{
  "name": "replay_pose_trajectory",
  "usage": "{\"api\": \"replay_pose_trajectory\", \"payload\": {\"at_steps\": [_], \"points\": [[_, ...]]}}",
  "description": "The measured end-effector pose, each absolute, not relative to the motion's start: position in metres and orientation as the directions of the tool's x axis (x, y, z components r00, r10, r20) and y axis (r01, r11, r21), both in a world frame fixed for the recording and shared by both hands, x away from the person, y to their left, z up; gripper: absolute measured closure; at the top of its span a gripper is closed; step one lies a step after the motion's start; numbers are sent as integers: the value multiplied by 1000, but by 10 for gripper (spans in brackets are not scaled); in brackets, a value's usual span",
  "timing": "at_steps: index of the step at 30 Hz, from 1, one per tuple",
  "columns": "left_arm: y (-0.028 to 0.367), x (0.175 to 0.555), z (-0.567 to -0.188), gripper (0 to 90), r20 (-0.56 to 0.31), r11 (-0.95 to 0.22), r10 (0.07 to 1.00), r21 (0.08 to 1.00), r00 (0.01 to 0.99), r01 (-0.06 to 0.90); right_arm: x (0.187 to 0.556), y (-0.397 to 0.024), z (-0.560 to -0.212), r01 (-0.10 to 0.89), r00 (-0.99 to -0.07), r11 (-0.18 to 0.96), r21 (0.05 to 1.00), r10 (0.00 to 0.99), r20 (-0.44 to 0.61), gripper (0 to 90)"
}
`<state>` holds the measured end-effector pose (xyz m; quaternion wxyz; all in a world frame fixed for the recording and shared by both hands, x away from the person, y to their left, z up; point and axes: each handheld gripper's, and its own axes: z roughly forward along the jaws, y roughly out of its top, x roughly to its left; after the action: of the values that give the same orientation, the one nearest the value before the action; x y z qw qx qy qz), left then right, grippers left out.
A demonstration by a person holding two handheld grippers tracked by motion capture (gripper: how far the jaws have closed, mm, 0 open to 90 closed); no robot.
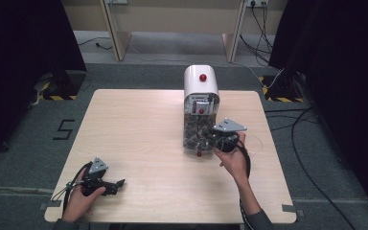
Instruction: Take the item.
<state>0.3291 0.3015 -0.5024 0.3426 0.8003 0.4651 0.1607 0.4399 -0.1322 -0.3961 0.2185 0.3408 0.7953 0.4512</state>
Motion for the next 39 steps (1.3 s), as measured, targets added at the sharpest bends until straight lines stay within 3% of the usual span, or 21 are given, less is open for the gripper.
{"api": "replay_pose_trajectory", "payload": {"at_steps": [18, 39], "points": [[301, 329, -502, 0, -62, -332, 855, 698, 516, 634, 425, -159, -390, 362, -648, 339, 869, 761, -27, 796], [301, 329, -502, 0, -62, -332, 855, 698, 515, 634, 420, -227, -374, 389, -539, 253, 886, 842, -3, 796]]}}
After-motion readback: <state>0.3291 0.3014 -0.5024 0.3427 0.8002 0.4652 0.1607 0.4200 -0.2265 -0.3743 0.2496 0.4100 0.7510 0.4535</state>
